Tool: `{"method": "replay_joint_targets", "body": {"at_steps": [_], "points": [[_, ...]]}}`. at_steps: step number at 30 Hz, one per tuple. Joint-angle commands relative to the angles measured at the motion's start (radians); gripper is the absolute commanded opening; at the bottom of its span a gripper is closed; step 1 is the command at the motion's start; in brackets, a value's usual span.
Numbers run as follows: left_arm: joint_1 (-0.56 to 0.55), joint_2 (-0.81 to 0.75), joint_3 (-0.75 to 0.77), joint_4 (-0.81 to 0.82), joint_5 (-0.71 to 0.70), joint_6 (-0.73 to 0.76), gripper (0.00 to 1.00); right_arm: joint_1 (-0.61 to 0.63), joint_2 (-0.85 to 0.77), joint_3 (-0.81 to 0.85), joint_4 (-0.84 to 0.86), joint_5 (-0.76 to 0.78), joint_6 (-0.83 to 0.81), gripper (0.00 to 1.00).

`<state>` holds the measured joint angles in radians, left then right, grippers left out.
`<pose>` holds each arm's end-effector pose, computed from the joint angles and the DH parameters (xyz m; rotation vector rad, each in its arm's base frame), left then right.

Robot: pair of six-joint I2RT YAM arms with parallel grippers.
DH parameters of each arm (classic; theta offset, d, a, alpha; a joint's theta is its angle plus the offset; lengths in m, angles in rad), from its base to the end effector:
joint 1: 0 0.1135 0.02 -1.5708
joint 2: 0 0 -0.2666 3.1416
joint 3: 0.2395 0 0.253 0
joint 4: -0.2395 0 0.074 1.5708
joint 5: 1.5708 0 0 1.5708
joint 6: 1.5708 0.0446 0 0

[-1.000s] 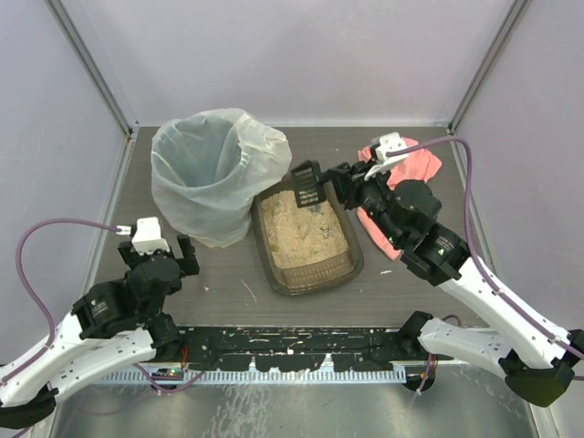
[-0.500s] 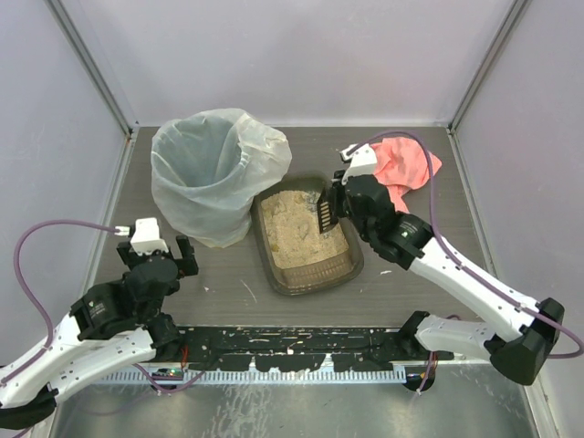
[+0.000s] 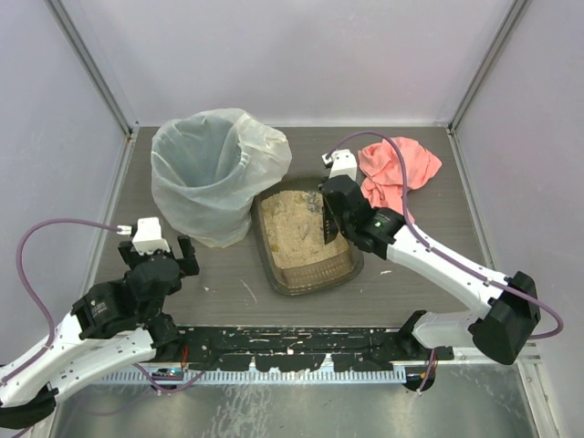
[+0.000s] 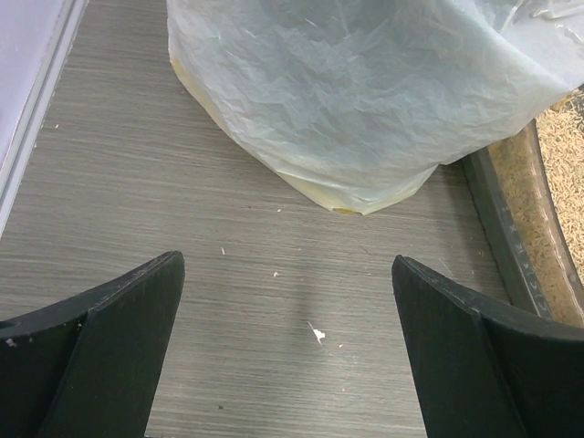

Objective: Clean the litter box

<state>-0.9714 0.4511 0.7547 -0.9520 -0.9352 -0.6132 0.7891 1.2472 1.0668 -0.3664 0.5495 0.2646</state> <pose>0.0729 -0.0431 0.2998 -0.1292 1.9332 0.0014 0.2162 0.1848 0.3230 -0.2131 2.0199 0.0781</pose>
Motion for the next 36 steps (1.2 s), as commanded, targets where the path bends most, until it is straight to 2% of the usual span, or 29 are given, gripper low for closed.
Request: {"method": "replay_joint_targets", "body": {"at_steps": [1,6,11,18,25,32,36], "points": [[-0.003,-0.028,0.032,0.022,-0.004,-0.008,0.98,0.000,0.019,0.008,0.070,0.013,0.001,0.01],[-0.003,-0.065,0.027,0.072,0.067,0.034,0.98,-0.021,0.017,-0.037,0.118,-0.036,0.015,0.01],[-0.004,-0.071,-0.016,0.205,0.182,0.101,0.98,-0.102,-0.011,-0.102,0.191,-0.195,0.073,0.01],[-0.004,-0.004,-0.053,0.350,0.265,0.109,0.98,-0.207,-0.011,-0.173,0.266,-0.385,0.120,0.01],[-0.003,0.074,-0.100,0.477,0.319,0.107,0.98,-0.244,0.005,-0.220,0.325,-0.479,0.167,0.00],[-0.003,0.184,-0.076,0.451,0.311,0.099,0.98,-0.246,0.027,-0.265,0.381,-0.535,0.226,0.01],[-0.003,0.191,-0.083,0.454,0.295,0.108,0.98,-0.247,0.037,-0.308,0.430,-0.552,0.277,0.01]]}}
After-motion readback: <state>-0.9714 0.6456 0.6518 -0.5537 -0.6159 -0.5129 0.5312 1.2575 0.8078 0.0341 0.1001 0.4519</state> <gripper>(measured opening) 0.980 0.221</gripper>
